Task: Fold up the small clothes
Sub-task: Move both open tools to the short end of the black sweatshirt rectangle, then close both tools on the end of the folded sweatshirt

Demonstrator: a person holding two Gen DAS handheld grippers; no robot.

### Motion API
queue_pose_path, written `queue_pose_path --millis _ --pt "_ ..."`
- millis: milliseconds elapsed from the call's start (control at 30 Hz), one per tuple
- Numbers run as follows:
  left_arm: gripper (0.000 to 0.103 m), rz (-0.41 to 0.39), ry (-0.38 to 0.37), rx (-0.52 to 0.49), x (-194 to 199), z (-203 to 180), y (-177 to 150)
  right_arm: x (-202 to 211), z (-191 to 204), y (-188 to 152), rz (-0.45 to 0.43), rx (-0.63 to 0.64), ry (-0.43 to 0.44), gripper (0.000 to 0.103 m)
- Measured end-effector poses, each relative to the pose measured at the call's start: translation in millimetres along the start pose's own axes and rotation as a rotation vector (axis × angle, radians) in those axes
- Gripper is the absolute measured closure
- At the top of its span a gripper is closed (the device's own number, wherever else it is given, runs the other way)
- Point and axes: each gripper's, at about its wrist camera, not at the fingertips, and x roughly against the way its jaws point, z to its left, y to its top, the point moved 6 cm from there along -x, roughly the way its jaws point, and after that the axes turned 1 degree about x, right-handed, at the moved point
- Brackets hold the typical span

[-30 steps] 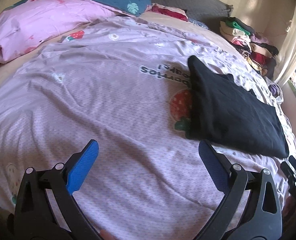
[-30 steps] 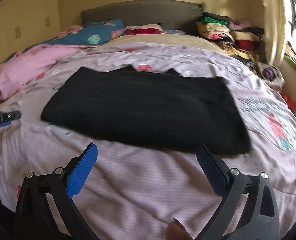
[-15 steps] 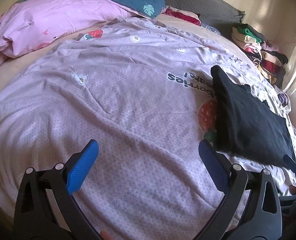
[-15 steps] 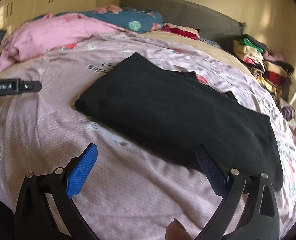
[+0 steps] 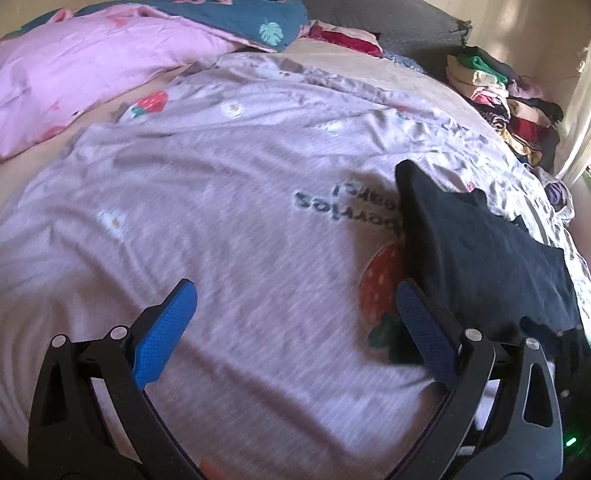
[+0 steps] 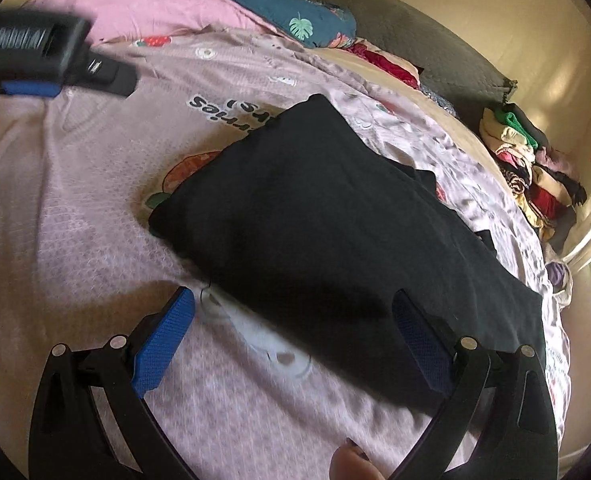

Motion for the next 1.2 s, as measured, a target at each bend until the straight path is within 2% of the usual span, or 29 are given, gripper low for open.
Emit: queue_pose_path --millis 233,400,433,500,533,600,733,867,933,1067,1133,1200 --pt "0.009 0.022 -0.005 -0.032 -21 -18 17 -21 -2 8 0.003 0.011 -0.018 0.005" --pt "0.010 0.056 -0.013 -0.039 -43 -29 28 -29 -11 18 -0.038 0.001 -0.069 0.008" --pt "0.010 0.063 -0.017 -0.040 -47 -32 31 -29 -13 19 -0.051 -0.003 -0.078 0.011" --pt "0.010 0.076 -0.031 -0.037 -55 -39 35 -23 -16 21 -0.086 -0.012 -0.056 0.032" --pt "0.010 0.086 -0.042 -0.034 -58 -42 37 -20 -17 21 -0.104 -0.014 -0.045 0.037" --pt "0.010 0.112 -0.085 -0.015 -65 -52 40 -8 -17 22 -0.155 -0.004 -0.026 0.061" --pt "0.010 0.162 -0.172 0.020 -76 -72 42 8 -21 20 -0.224 0.015 -0.039 0.079" --pt "0.010 0.173 -0.176 -0.004 -86 -90 44 16 -30 17 -0.250 -0.006 -0.051 0.084" --pt "0.010 0.208 -0.178 -0.005 -94 -98 41 20 -34 15 -0.259 -0.016 -0.058 0.085" --pt "0.010 0.235 -0.218 -0.005 -98 -114 38 30 -45 9 -0.280 -0.045 -0.071 0.086" --pt "0.022 0.222 -0.229 -0.013 -94 -124 39 37 -52 6 -0.296 -0.065 -0.081 0.087" --pt "0.050 0.225 -0.268 -0.020 -88 -137 38 43 -58 2 -0.307 -0.083 -0.087 0.087"
